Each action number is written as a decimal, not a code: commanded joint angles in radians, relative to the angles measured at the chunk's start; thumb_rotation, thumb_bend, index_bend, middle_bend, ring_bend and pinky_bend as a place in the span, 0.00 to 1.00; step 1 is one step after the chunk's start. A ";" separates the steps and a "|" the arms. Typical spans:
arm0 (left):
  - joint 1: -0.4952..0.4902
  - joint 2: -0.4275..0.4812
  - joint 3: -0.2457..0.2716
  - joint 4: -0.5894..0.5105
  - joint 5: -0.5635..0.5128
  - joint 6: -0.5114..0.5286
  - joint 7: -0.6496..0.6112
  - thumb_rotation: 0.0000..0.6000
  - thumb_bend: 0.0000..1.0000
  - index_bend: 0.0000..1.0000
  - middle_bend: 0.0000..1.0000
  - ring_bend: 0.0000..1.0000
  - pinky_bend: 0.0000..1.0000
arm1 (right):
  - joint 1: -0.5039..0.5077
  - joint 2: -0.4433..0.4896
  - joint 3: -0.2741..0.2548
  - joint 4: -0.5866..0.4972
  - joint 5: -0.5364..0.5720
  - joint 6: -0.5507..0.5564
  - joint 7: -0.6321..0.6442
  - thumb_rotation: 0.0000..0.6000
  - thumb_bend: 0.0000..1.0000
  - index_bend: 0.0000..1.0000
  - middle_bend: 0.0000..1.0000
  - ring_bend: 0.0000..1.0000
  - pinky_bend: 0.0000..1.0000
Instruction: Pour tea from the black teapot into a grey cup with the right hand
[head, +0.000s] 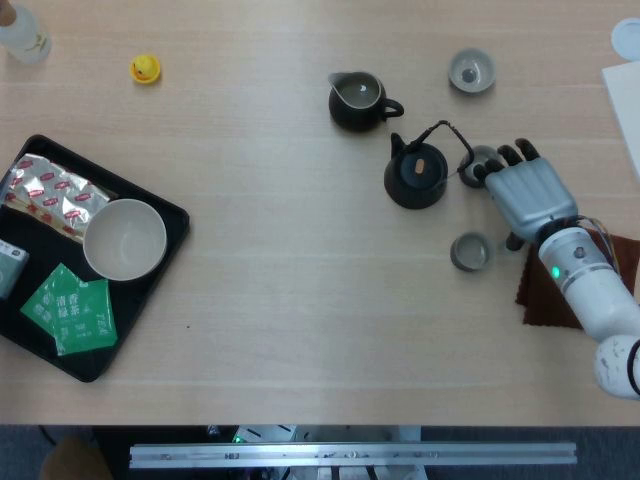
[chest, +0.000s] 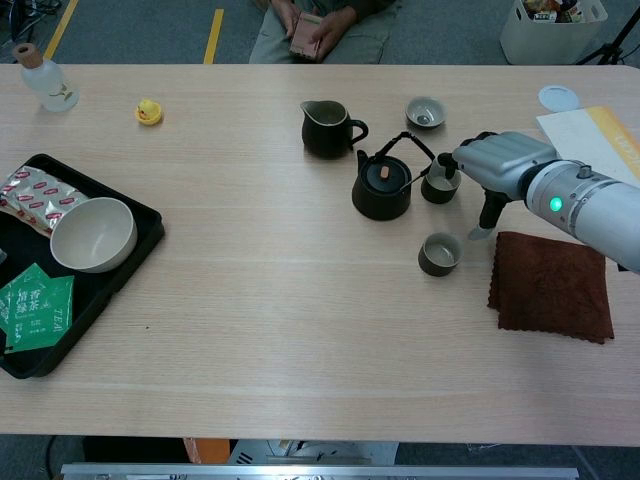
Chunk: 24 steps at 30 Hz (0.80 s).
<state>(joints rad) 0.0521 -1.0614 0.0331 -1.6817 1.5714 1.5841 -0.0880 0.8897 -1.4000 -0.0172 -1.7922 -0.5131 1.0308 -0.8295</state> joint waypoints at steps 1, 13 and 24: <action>0.001 0.001 0.000 0.001 -0.002 0.001 -0.002 1.00 0.29 0.07 0.11 0.03 0.01 | 0.016 -0.021 0.009 0.021 0.024 0.003 -0.017 1.00 0.00 0.20 0.26 0.10 0.06; 0.006 0.001 -0.002 0.014 -0.010 0.003 -0.018 1.00 0.29 0.07 0.11 0.03 0.01 | 0.070 -0.103 0.050 0.106 0.094 0.049 -0.084 1.00 0.00 0.20 0.26 0.10 0.06; 0.008 -0.001 -0.004 0.026 -0.009 0.005 -0.031 1.00 0.29 0.07 0.11 0.03 0.01 | 0.058 -0.133 0.065 0.175 0.075 0.058 -0.059 1.00 0.00 0.20 0.26 0.09 0.07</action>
<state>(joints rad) 0.0604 -1.0618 0.0290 -1.6562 1.5620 1.5895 -0.1191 0.9507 -1.5264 0.0444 -1.6267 -0.4313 1.0910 -0.8952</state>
